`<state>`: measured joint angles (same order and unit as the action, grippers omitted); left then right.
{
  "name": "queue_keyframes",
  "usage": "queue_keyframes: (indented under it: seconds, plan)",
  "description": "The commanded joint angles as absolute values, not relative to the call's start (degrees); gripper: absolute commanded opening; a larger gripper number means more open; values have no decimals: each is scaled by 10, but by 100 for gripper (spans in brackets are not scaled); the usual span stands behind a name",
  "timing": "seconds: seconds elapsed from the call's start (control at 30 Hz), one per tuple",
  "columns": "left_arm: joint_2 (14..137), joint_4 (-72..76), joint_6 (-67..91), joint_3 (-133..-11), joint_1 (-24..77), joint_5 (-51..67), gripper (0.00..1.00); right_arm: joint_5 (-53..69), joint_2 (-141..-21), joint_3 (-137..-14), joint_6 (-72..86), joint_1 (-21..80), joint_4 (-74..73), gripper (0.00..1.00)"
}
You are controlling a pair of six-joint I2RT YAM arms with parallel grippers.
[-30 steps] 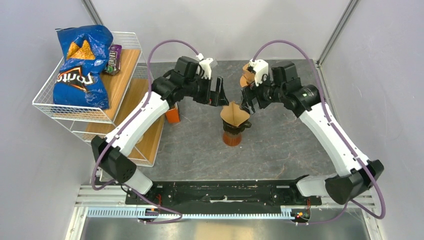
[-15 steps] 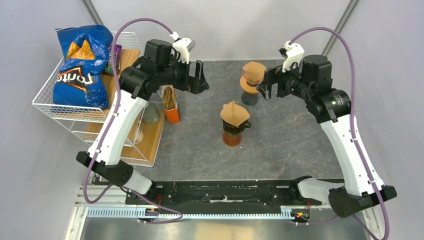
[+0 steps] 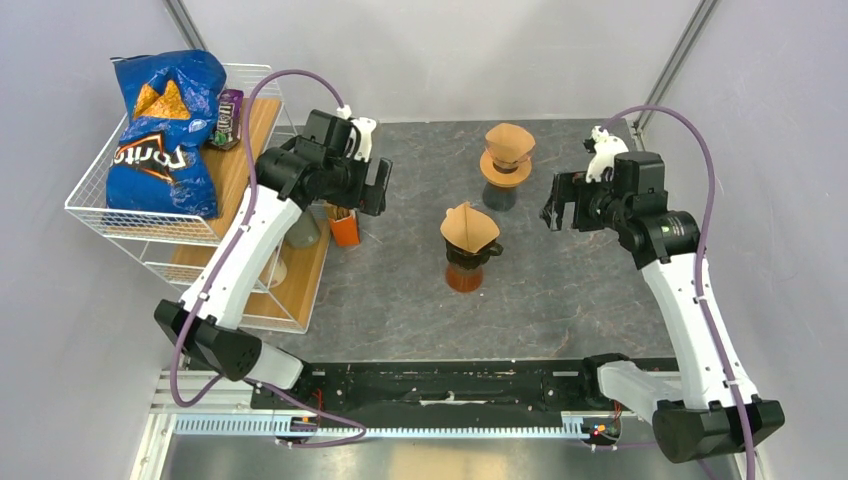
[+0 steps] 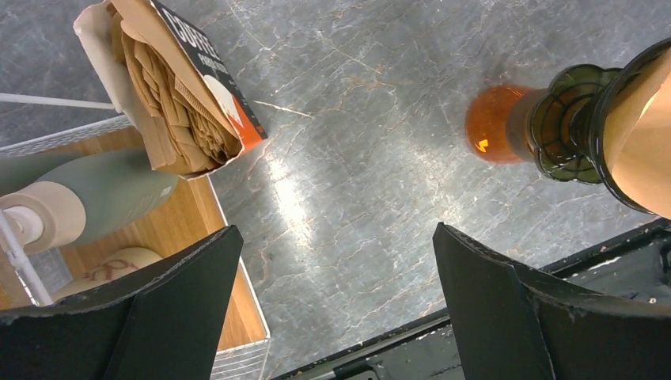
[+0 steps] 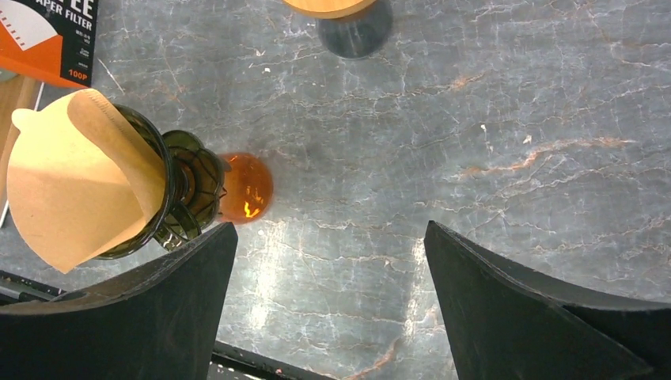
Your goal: Place the coffee filter in the dripper
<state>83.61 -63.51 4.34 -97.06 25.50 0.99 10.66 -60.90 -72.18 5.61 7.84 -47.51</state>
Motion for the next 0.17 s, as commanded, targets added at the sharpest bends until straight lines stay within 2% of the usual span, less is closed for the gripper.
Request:
queue_keyframes:
  seconds: [0.0, 0.13]
  plan:
    - [810, -614, 17, -970, 255, -14, 100, 116, -598, -726, 62, 76, -457, 97]
    - [816, -614, 9, -976, 257, -11, 100, 126, -604, -735, 54, 76, -455, 97]
